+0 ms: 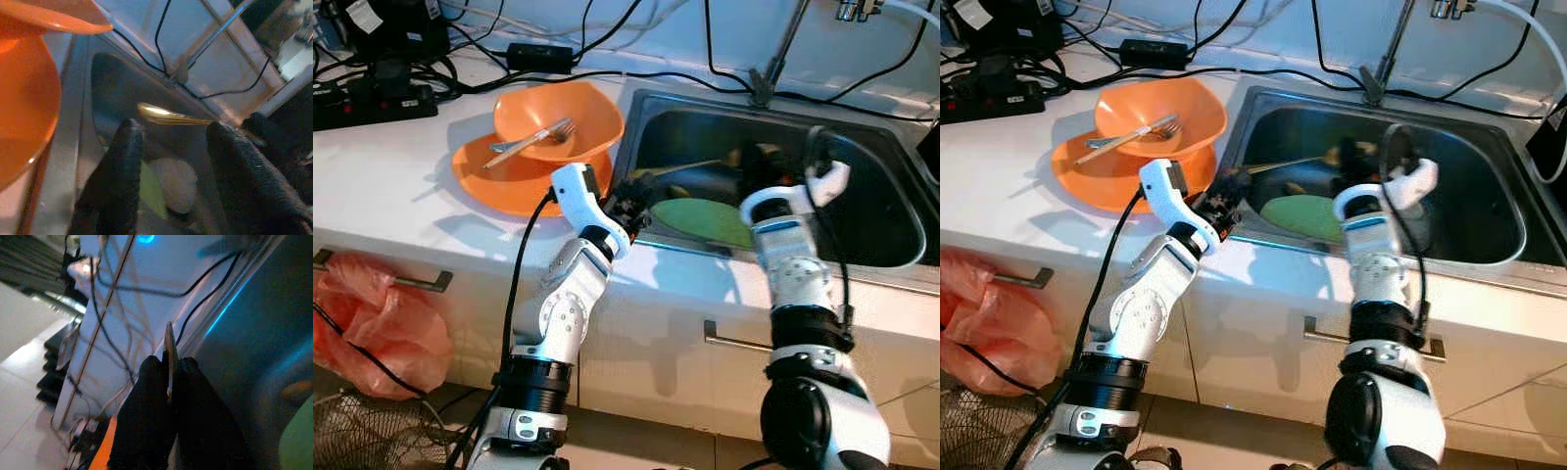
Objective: Kitchen organization
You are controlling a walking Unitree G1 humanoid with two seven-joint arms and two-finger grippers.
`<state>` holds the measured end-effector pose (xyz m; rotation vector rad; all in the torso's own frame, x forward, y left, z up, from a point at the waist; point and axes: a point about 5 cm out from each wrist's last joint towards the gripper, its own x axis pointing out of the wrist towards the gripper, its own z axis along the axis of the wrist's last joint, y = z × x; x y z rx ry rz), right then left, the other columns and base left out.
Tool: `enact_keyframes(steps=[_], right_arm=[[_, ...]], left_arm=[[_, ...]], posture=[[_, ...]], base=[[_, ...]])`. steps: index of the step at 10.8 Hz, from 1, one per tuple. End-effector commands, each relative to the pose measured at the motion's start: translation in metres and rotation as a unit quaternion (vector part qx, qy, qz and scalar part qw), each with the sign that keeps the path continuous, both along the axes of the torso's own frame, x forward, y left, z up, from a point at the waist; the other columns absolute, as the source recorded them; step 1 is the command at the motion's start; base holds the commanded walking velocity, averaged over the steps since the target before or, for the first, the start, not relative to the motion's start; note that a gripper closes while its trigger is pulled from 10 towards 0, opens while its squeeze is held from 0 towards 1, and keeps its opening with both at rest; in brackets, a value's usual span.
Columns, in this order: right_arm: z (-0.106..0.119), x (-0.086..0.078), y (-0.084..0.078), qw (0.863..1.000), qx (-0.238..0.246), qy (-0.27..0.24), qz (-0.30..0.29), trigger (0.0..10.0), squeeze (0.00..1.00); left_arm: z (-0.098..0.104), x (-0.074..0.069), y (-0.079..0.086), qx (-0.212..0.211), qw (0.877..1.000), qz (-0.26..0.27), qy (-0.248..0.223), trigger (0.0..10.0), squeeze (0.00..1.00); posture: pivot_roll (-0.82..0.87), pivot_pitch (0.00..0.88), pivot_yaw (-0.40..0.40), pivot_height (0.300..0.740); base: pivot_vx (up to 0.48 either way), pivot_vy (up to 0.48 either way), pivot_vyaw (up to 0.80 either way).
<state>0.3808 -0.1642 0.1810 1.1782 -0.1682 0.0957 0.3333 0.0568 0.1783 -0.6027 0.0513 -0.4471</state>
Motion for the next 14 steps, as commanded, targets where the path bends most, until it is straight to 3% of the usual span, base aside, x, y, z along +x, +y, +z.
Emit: enact_keyframes(steps=[1,2,3,5,9,14], right_arm=[[0.006,0.002,-0.009,1.000,-0.002,-0.003,-0.022,0.0,0.00],[0.008,0.002,-0.015,0.999,-0.023,-0.004,-0.039,0.0,0.00],[0.011,0.003,-0.021,0.998,-0.034,-0.005,-0.058,0.0,0.00],[0.014,0.003,-0.027,0.995,-0.065,-0.006,-0.076,0.0,0.00],[0.020,0.003,-0.028,0.981,-0.169,-0.020,-0.093,0.0,0.00],[0.007,0.004,-0.014,0.974,-0.219,-0.008,-0.066,0.0,0.00]], left_arm=[[0.009,0.000,-0.006,0.024,1.000,-0.004,-0.018,10.0,0.00],[0.010,0.001,-0.004,0.066,0.997,-0.001,-0.033,10.0,0.00],[0.011,0.001,-0.005,0.144,0.988,-0.004,-0.058,10.0,0.00],[0.013,0.001,-0.004,0.231,0.968,0.001,-0.094,10.0,0.00],[0.013,0.000,-0.002,0.256,0.960,0.010,-0.111,10.0,0.00],[0.016,-0.010,0.000,0.256,0.952,-0.055,-0.156,10.0,0.00]], posture=[[0.12,0.072,-0.076,0.740],[0.12,0.072,-0.075,0.740],[0.12,0.072,-0.076,0.740],[0.12,0.072,-0.077,0.740],[0.12,0.074,-0.081,0.740],[0.13,0.075,-0.083,0.740]], base=[[0.000,0.000,0.00],[0.000,0.000,0.00],[0.000,0.000,0.00],[0.000,0.000,0.00],[0.000,0.000,0.00],[0.000,0.000,0.00]])
